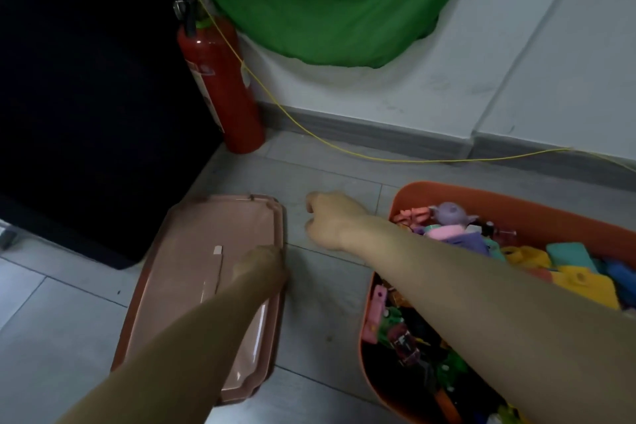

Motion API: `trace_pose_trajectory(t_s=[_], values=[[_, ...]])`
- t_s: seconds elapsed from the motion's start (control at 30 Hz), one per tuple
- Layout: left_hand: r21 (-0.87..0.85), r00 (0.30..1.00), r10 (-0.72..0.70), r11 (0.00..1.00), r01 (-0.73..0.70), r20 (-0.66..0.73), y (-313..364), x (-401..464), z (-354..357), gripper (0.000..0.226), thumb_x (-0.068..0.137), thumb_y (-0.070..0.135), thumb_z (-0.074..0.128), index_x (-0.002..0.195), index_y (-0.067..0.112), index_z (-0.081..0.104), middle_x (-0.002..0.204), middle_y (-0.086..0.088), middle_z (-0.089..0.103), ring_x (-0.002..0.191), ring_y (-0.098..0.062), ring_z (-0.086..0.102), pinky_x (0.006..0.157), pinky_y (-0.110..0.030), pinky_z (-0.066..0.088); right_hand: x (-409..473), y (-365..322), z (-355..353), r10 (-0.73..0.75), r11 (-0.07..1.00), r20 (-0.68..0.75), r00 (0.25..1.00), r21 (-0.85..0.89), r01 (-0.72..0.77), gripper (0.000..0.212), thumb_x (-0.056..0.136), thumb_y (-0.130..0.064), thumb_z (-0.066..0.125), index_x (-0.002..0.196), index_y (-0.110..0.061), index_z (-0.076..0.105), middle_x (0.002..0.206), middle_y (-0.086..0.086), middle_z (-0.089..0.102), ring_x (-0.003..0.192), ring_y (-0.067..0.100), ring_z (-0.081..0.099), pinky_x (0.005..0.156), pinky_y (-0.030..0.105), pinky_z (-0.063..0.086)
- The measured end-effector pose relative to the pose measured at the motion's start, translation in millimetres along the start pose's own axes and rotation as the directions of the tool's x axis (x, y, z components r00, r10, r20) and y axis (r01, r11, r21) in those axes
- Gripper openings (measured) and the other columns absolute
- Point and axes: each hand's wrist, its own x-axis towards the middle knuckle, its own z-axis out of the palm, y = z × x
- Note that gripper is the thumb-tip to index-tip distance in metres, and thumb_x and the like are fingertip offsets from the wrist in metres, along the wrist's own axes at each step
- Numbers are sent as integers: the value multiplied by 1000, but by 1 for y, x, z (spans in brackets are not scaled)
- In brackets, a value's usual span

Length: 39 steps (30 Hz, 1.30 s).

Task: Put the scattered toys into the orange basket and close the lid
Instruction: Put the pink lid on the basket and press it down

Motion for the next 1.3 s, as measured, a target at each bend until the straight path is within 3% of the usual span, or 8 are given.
trace_pose_trajectory(t_s=[0.37,0.5,0.67,0.8,0.97,1.1,1.23,1.3], values=[[-42,974,201,978,-207,-108,32,-19,-102,43,97,38,55,122,3,63,120,-14,66,112,-28,60,88,-31,44,12,5,-47,146,956,-178,973,279,-93,26,94,-26,52,118,-19,61,126,10,62,116,31,58,89,28,44],[-227,945,253,927,-298,-205,60,-39,-175,24,90,28,61,82,6,65,68,-6,62,55,-18,63,48,-24,52,5,-3,-94,247,808,-237,940,586,-65,26,96,-29,46,112,-14,61,106,8,62,108,32,59,95,40,51],[-368,896,389,818,-442,-213,79,-74,-238,18,86,21,63,72,10,64,63,-3,61,52,-13,57,43,-18,47,-17,4,-145,244,744,-327,913,667,40,42,100,-34,37,139,-23,49,115,-3,51,109,19,51,103,39,45],[-290,795,529,743,-603,-298,103,-108,-277,32,81,21,64,54,17,47,48,4,45,45,-9,42,49,-21,37,-39,16,-180,244,738,-422,873,665,115,42,99,-39,34,139,-31,48,145,-1,46,127,25,49,106,45,43],[-26,678,663,709,-705,-318,153,-147,-294,30,78,27,66,58,17,46,53,4,44,48,-11,40,45,-22,32,-66,53,-215,437,661,-458,774,747,68,29,68,-27,53,96,-19,54,99,14,68,86,35,70,68,49,61],[191,611,706,696,-692,-359,187,-163,-290,31,83,39,61,66,16,49,63,1,51,63,-21,49,53,-31,33,-98,79,-235,564,538,-458,688,835,115,11,69,-6,52,79,-11,54,83,13,65,75,35,72,66,50,62],[350,530,726,681,-643,-438,206,-179,-284,40,76,58,52,85,20,44,85,1,55,81,-27,57,65,-37,44,-131,105,-252,651,427,-445,615,884,188,25,63,-8,60,87,-8,60,88,14,67,72,33,71,63,47,62],[470,443,729,679,-564,-521,216,-183,-283,30,90,42,48,101,16,40,98,-9,57,85,-34,56,65,-40,41,-145,112,-261,651,368,-453,609,890,269,18,70,-6,64,87,-7,59,91,15,66,71,29,70,59,39,62]])
